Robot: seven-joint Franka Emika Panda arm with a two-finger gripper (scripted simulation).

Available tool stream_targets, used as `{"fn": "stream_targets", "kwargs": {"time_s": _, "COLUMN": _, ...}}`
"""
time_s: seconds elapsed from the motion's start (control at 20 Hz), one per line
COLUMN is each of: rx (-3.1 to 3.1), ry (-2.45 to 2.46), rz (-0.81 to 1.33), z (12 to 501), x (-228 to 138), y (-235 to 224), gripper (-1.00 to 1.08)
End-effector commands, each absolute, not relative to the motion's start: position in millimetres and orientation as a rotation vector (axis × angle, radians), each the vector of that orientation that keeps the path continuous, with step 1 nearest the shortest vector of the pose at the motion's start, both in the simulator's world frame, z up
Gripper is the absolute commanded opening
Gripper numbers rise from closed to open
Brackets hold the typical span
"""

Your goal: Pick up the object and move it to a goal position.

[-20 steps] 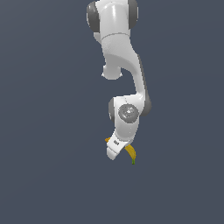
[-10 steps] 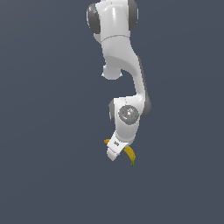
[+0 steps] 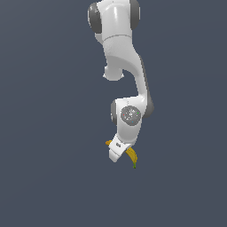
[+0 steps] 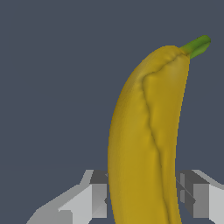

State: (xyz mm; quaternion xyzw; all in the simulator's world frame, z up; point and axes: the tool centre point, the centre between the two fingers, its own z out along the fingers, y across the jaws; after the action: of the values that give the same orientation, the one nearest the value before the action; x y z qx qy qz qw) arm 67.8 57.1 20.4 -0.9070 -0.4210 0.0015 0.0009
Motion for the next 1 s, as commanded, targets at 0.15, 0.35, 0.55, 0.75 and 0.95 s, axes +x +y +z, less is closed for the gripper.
{"fn": "stream_targets", "kwargs": {"time_s": 0.15, "rx": -2.849, "ry": -1.322, "rz": 0.001, "z": 36.6, "x": 63.7, "y": 62.9, "gripper": -1.0}}
{"fn": "stream_targets", "kwargs": {"time_s": 0.35, "rx": -2.849, "ry": -1.323, "rz": 0.001, "z": 56.9, "x": 56.7, "y": 70.9, "gripper": -1.0}}
{"fn": "stream_targets", "kwargs": {"time_s": 0.55, "rx": -2.85, "ry": -1.323, "rz": 0.001, "z": 85.8, "x": 46.9, "y": 82.2, "gripper": -1.0}}
{"fn": "stream_targets", "kwargs": {"time_s": 0.75, "rx": -2.85, "ry": -1.324, "rz": 0.002, "z": 124.1, "x": 34.1, "y": 97.2, "gripper": -1.0}}
{"fn": "stream_targets", "kwargs": {"time_s": 0.95, "rx": -2.851, "ry": -1.324, "rz": 0.002, "z": 167.3, "x": 19.8, "y": 114.1, "gripper": -1.0}}
